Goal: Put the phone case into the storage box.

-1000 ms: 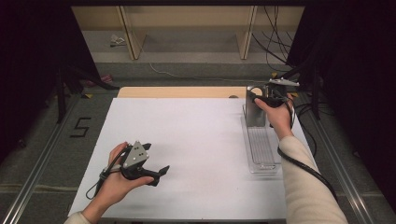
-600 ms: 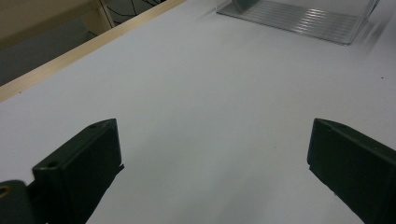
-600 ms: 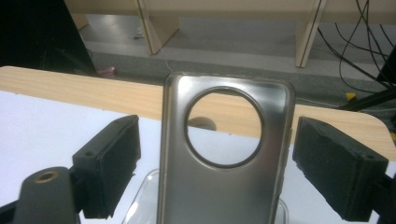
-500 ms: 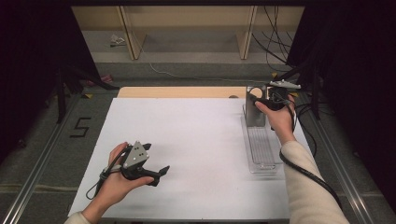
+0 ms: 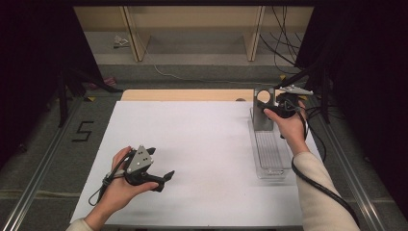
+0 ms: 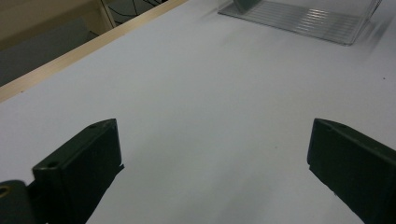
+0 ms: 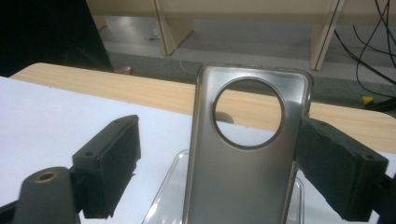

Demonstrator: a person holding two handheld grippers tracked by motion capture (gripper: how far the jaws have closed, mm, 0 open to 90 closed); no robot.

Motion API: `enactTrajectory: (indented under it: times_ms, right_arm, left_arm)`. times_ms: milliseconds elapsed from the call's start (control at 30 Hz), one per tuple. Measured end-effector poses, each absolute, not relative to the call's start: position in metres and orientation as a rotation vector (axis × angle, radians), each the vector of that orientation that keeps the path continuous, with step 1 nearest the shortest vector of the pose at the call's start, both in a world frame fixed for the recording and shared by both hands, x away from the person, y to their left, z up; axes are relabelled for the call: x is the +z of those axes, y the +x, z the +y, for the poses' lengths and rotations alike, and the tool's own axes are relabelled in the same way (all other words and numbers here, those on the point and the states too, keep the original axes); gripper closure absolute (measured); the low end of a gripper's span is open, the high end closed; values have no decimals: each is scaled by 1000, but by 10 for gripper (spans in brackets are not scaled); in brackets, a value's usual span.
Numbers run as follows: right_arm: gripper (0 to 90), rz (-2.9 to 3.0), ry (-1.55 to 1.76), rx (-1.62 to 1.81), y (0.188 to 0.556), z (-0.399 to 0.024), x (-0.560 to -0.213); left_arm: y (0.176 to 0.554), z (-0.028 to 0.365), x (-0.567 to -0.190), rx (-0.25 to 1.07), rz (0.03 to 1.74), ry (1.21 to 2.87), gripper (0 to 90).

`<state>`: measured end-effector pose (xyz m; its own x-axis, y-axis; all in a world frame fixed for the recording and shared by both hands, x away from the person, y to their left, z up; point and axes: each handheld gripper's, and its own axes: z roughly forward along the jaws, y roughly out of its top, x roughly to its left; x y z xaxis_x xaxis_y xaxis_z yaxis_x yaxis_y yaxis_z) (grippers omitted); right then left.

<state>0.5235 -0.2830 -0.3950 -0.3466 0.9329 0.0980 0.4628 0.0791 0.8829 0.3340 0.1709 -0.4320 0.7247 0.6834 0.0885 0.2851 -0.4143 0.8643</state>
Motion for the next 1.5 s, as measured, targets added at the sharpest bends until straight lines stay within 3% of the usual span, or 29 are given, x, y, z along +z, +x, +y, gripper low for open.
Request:
enactTrajectory:
  times_ms: [1500]
  right_arm:
    - [160, 1922, 1260, 1304, 454, -284, -389]
  left_arm:
    - [334, 173, -430, 551, 745, 1995, 26]
